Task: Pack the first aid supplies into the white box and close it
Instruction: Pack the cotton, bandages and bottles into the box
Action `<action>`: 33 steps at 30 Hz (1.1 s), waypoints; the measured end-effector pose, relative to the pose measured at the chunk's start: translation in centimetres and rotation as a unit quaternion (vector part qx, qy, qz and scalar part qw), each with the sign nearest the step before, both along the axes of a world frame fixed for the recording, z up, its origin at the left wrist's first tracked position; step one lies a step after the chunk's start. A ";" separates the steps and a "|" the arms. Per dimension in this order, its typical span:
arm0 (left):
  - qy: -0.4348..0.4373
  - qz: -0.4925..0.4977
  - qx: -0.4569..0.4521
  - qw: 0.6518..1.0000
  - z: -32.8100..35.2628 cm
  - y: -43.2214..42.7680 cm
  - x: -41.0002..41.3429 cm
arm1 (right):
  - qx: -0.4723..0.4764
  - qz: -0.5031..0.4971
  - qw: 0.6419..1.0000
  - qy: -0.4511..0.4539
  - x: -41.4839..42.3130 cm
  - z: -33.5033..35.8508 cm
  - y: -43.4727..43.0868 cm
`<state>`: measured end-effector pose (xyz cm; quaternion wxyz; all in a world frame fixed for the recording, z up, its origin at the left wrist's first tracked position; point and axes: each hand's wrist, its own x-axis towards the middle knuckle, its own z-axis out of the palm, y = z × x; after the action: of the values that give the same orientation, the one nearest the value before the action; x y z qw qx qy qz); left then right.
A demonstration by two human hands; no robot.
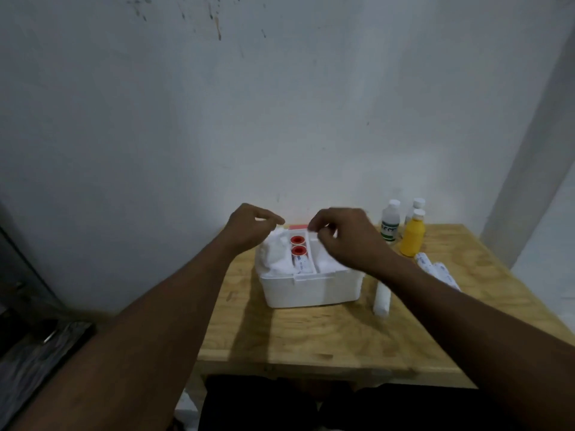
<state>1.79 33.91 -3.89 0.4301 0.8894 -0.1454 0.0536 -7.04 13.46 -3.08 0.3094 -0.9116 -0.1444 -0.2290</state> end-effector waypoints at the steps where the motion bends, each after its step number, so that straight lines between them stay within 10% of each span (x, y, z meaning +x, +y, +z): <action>1: -0.012 -0.002 0.005 1.000 0.6 -0.7 -0.2 | 0.014 -0.021 1.000 -0.006 0.1 0.4 -1.4; 10: -0.127 -0.106 0.189 0.968 1.8 -12.0 -3.8 | -0.038 -0.240 0.955 0.170 -0.5 -3.6 -13.8; 18: -0.169 -0.179 0.536 0.808 -2.2 -20.9 -8.0 | -0.153 -0.262 0.917 0.259 -1.2 -8.8 -16.0; 33: -0.116 -0.109 0.520 0.839 -4.2 -22.7 -8.9 | -0.068 -0.264 0.941 0.201 -1.8 -10.4 -16.7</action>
<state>-7.12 11.26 -8.07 -0.1128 0.9479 -0.2967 0.0260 -8.81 -3.24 -13.48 0.1981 -0.9628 0.1517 -0.1039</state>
